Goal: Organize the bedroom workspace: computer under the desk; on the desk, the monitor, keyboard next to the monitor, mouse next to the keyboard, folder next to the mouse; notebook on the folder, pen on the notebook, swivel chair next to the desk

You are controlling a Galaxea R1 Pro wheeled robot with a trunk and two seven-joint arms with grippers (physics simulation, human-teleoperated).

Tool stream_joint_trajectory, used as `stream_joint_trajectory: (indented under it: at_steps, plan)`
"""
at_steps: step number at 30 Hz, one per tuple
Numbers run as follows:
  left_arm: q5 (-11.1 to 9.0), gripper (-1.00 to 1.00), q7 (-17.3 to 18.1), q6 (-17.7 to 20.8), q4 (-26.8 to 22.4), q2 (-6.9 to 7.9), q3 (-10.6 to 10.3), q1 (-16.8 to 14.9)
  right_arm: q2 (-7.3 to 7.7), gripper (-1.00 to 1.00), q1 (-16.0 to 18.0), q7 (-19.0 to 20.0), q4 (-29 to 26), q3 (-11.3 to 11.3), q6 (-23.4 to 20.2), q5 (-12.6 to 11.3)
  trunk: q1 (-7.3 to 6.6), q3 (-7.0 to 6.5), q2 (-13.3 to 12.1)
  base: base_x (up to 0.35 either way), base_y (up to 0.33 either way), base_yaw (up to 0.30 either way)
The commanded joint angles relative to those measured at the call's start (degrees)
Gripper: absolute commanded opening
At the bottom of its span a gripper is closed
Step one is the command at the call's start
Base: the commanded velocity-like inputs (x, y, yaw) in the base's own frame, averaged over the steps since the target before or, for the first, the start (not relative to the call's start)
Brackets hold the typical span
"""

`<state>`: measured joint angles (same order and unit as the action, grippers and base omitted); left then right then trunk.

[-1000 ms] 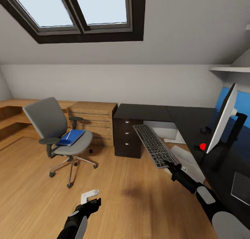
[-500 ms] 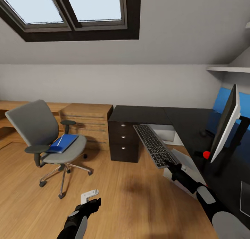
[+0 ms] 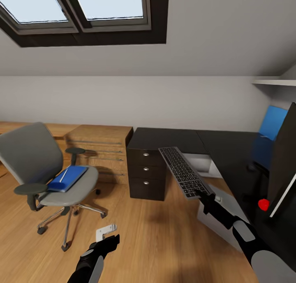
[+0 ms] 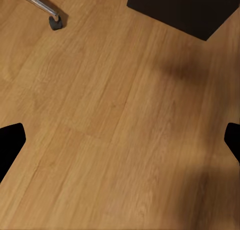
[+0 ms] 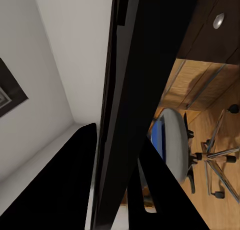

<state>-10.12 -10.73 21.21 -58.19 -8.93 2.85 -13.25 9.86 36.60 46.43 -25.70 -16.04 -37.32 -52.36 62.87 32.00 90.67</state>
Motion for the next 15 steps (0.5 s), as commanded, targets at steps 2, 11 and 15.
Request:
stream_joint_trajectory:
  at_steps: [2,11,15]
  plan:
    - [-0.61,1.0,-0.28,0.24,-0.09,-0.03,0.02,-0.02,-0.01,-1.0,0.05,0.23,0.1,-0.16,-0.38,-0.44,0.03,0.06,0.03,0.327,0.0,0.0]
    - [-0.61,1.0,-0.34,0.28,-0.09,-0.03,0.03,-0.02,0.0,-1.0,0.05,0.24,0.21,-0.21,-0.29,-0.54,0.03,0.06,0.03,0.315,0.0,0.0]
    - [-0.61,1.0,-0.34,0.29,-0.09,-0.03,0.03,-0.02,-0.01,-1.0,0.05,0.2,-0.06,-0.21,-0.24,-0.65,0.03,0.06,0.03,0.284,0.0,0.0]
